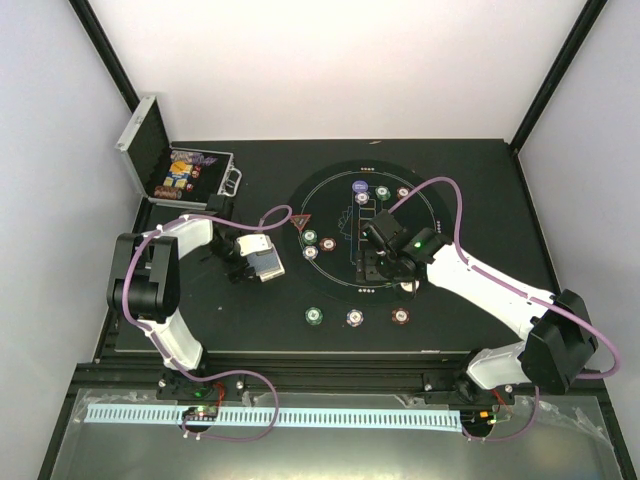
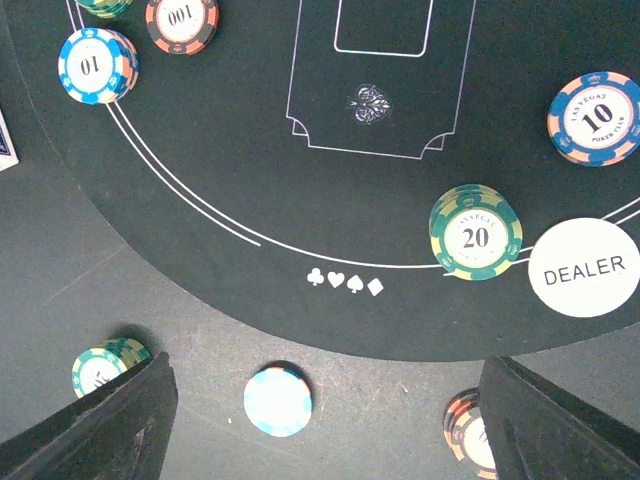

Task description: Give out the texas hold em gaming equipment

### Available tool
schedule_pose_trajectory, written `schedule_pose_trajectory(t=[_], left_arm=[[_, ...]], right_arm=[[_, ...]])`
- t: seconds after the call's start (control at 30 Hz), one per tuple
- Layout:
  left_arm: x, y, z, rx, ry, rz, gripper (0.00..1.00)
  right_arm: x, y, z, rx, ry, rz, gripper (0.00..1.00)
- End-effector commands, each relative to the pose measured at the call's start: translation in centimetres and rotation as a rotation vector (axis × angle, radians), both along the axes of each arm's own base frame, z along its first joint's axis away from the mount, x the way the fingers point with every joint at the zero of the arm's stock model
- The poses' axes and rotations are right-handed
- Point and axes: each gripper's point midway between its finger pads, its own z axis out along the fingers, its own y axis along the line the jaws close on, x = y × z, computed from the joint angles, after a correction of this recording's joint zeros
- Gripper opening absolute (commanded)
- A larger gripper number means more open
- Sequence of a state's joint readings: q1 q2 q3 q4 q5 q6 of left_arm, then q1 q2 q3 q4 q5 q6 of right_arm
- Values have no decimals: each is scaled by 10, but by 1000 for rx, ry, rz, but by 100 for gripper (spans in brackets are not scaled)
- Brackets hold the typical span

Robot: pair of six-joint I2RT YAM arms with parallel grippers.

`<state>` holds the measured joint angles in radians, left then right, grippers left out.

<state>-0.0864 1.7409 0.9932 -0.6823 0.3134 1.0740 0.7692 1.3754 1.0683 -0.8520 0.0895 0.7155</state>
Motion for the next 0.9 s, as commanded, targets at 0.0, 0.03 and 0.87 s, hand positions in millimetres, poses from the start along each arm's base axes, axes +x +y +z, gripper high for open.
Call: schedule_pose_trajectory(t=[0.0, 0.03, 0.87], left_arm=[[0, -5, 0, -17, 1, -27, 87], [0, -6, -1, -18, 2, -30, 86], [-9, -5, 13, -6, -34, -69, 4]], right_arm=[[-1, 6, -2, 18, 3, 4, 85], [-2, 6, -2, 19, 3, 6, 84], [-2, 21, -1, 88, 17, 31, 81]])
